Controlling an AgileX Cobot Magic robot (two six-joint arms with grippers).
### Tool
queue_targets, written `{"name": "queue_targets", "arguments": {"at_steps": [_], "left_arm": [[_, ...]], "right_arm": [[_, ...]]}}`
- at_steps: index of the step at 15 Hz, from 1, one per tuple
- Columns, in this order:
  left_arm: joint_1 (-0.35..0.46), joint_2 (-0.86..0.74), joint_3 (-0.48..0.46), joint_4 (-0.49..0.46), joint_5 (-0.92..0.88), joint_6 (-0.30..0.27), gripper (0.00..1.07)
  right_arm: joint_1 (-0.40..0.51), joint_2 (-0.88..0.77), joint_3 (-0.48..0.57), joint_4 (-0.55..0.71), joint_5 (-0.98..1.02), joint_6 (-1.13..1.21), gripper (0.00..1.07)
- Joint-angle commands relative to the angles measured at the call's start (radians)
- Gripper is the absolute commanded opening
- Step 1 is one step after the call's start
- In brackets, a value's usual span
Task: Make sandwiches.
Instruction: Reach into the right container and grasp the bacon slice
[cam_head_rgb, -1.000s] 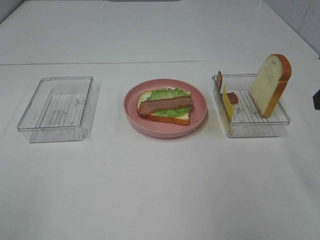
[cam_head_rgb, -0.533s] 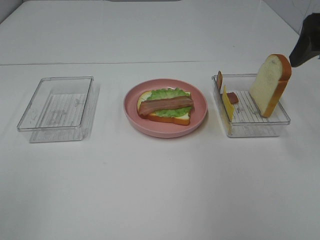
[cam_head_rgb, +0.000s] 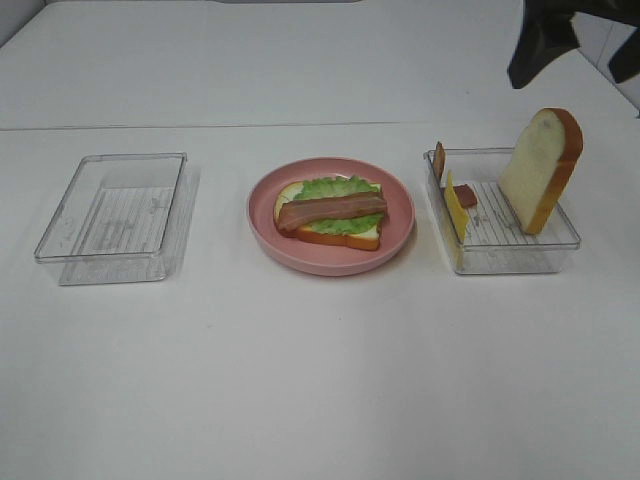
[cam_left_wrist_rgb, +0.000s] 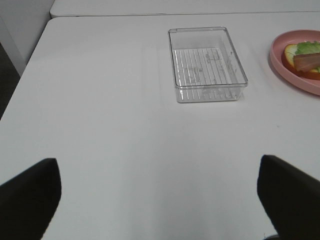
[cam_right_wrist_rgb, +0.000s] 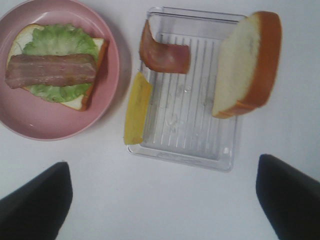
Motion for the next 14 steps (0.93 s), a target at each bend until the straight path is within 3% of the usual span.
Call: {"name": "queue_targets", "arguments": {"at_steps": [1, 2, 7, 14], "left_arm": [[0.003, -0.015, 0.003, 0.0, -0.01, 0.0, 1.02], [0.003, -0.015, 0.003, 0.0, -0.01, 0.0, 1.02], [0.003, -0.015, 0.003, 0.0, -0.01, 0.0, 1.02], [0.003, -0.015, 0.003, 0.0, -0.01, 0.0, 1.02]], "right_arm": [[0.049, 0.062, -0.061, -0.035, 0.015, 0.029, 0.96], [0.064, 0.15, -0.139, -0.023, 0.039, 0.034, 0.96], [0.07, 0.35, -0.336, -0.026, 0.091, 0.028, 0.96], [0.07, 0.547, -0.469, -0.027, 0.081, 0.029, 0.96]]}}
